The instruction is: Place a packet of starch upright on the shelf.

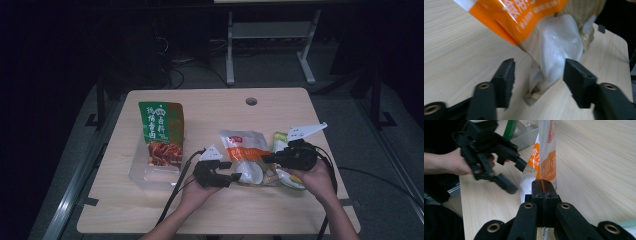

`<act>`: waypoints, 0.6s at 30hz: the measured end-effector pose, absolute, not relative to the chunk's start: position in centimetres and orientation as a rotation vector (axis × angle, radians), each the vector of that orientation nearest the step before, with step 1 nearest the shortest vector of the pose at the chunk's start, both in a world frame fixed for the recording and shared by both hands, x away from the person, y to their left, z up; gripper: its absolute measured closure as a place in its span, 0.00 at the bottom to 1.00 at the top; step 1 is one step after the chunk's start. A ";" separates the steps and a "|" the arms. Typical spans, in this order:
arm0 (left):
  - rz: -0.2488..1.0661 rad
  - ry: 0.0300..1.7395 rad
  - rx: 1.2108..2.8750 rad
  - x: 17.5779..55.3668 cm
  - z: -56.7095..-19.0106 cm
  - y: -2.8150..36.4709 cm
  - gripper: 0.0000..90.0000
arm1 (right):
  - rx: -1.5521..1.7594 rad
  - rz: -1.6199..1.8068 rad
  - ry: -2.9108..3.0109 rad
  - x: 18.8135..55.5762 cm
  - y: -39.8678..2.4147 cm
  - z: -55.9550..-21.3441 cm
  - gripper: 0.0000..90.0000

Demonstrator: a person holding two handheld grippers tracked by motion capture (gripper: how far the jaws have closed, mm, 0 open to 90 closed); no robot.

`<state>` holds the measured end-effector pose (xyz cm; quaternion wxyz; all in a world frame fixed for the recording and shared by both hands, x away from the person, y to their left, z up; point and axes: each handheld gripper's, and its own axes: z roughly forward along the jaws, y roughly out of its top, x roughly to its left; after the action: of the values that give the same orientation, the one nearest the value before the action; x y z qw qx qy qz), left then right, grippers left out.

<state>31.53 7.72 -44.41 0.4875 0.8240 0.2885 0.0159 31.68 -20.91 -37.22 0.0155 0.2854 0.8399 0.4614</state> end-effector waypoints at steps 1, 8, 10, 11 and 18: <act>0.024 0.701 1.997 31.7 -44.5 7.7 0.57 | 0.880 1.441 2.613 31.6 -20.8 -37.2 1.00; 0.015 0.679 1.991 31.6 -44.0 7.2 0.95 | 0.864 1.429 2.616 31.6 -20.4 -37.1 1.00; 0.056 0.673 2.005 31.4 -43.8 7.2 0.98 | 0.866 1.427 2.616 31.6 -20.3 -37.0 1.00; 0.065 0.675 2.009 31.4 -43.7 7.3 0.99 | 0.860 1.431 2.618 31.6 -20.3 -37.0 1.00; 0.166 0.707 2.025 30.7 -42.9 8.6 1.00 | 0.850 1.398 2.628 32.1 -19.2 -37.4 1.00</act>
<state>30.73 8.59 -42.89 0.4750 0.8284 0.2891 0.0678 32.09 -19.18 -37.36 0.0230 0.2746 0.8488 0.4513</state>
